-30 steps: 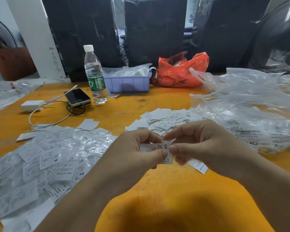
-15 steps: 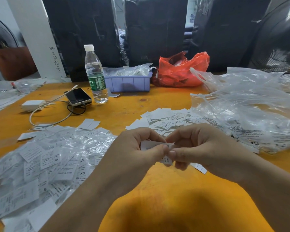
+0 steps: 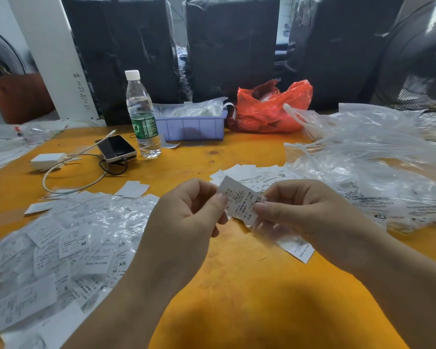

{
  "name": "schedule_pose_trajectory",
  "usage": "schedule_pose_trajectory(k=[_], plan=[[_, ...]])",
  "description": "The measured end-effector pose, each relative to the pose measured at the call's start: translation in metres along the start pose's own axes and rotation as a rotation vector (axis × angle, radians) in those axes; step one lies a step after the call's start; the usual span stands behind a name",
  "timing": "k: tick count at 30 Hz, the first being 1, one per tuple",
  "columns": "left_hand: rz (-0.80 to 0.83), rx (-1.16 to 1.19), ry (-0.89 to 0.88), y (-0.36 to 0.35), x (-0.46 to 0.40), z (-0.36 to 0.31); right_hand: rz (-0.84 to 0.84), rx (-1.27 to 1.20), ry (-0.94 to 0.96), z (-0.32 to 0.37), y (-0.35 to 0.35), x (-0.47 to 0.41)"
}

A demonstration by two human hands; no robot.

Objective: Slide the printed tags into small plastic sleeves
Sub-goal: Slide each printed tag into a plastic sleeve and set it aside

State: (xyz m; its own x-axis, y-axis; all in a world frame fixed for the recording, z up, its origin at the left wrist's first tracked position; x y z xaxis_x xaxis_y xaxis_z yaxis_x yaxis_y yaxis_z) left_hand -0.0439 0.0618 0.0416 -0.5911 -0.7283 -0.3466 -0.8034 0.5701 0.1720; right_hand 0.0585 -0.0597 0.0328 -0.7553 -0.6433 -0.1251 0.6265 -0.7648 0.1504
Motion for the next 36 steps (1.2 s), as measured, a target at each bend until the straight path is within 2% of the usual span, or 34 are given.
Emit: schedule_pose_trajectory(k=[5, 13, 21, 27, 36], plan=[[-0.009, -0.115, -0.126, -0.001, 0.003, -0.012, 0.01, 0.061, 0.034, -0.001, -0.001, 0.0], [0.154, -0.042, -0.017, -0.009, 0.0, -0.002, 0.039, 0.041, 0.044, -0.002, -0.003, 0.0], [-0.011, -0.142, -0.207, 0.001, 0.002, -0.017, 0.035, 0.033, 0.053, 0.0, -0.004, 0.002], [0.085, -0.114, -0.181, -0.007, 0.006, -0.016, 0.05, 0.03, 0.05, -0.001, -0.005, 0.001], [0.199, 0.046, 0.009, -0.018, 0.004, 0.001, 0.065, -0.019, 0.044, 0.001, -0.005, 0.002]])
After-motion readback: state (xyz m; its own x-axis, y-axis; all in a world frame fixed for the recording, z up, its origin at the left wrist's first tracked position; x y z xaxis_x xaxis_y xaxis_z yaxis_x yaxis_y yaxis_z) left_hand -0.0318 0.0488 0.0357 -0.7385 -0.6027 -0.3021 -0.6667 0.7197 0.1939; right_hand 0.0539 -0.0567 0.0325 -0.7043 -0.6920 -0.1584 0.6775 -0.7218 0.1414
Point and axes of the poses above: each hand's wrist, its own x-axis away from the middle knuckle, its own y-axis out of the back of the hand, z = x × y, the point moved 10 cm from there along -x, towards the middle knuckle, and after that the axes turned 14 degrees about -z, right-handed, at the moved point
